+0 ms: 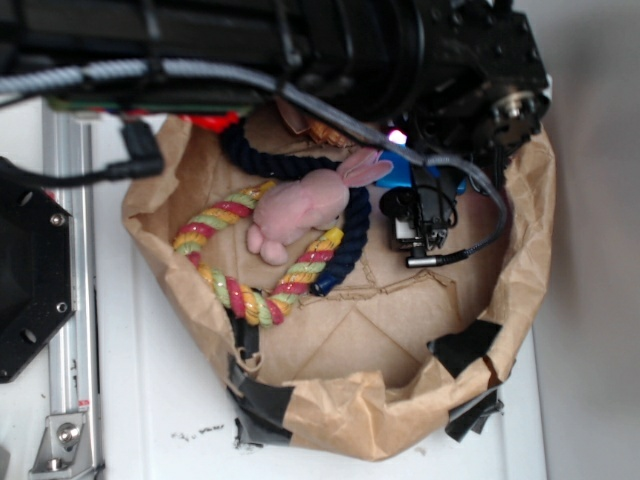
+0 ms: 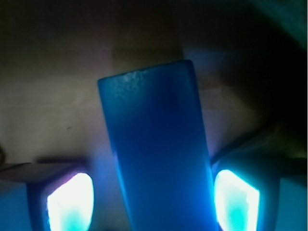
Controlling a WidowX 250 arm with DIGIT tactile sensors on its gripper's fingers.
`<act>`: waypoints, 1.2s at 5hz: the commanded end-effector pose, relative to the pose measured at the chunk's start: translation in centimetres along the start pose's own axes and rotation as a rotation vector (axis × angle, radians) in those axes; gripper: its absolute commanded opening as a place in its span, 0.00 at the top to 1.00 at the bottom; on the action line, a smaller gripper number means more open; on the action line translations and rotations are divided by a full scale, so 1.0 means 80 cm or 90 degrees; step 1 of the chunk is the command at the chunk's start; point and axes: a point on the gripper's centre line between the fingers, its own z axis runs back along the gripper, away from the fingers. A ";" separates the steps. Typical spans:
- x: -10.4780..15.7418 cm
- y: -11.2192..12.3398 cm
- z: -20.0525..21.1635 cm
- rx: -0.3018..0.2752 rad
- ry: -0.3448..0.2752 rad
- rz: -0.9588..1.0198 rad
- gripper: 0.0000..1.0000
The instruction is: Grab the blue block.
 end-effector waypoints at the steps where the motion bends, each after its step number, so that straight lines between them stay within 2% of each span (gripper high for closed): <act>1: -0.039 -0.013 -0.027 -0.009 -0.029 -0.008 1.00; 2: -0.062 -0.020 -0.031 -0.002 -0.032 -0.015 1.00; 3: -0.070 -0.030 -0.025 0.012 -0.026 -0.024 1.00; 4: -0.082 -0.054 0.023 0.018 -0.079 -0.044 1.00; 5: -0.091 -0.091 0.083 -0.003 -0.147 -0.055 1.00; 6: -0.082 -0.119 0.145 -0.004 -0.121 -0.031 1.00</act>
